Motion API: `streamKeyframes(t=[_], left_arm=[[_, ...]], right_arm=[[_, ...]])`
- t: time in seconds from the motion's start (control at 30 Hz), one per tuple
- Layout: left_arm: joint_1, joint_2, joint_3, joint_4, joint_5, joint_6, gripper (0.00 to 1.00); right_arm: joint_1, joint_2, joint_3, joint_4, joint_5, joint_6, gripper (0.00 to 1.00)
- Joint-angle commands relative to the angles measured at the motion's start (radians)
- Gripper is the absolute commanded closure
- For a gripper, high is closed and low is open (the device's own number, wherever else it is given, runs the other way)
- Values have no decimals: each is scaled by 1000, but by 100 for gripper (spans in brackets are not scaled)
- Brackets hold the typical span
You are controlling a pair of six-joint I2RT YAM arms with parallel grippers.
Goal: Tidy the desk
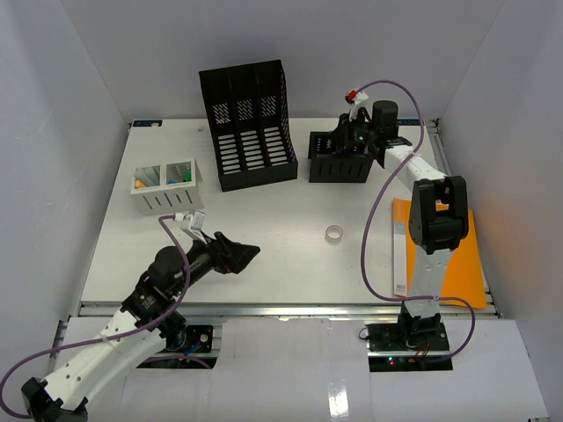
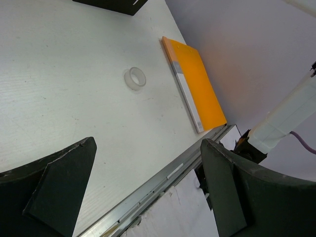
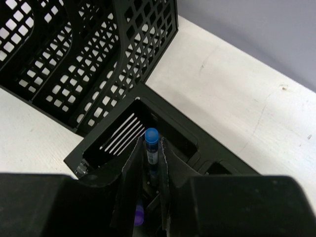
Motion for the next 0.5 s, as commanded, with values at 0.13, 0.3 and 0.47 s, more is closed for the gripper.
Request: streamKeyframes(t=[0.13,0.3,0.47], left_arm=[[2,38,17,3,20,-24,2],[2,53,26,3,41,-16,2],[2,43,18,0,53,-14,2]], right_arm=[[6,-109,-43,49,-11,-35,57],[6,-184,-58,40,-2,-63,48],[6,-302,-73,-82,-115,-197,41]])
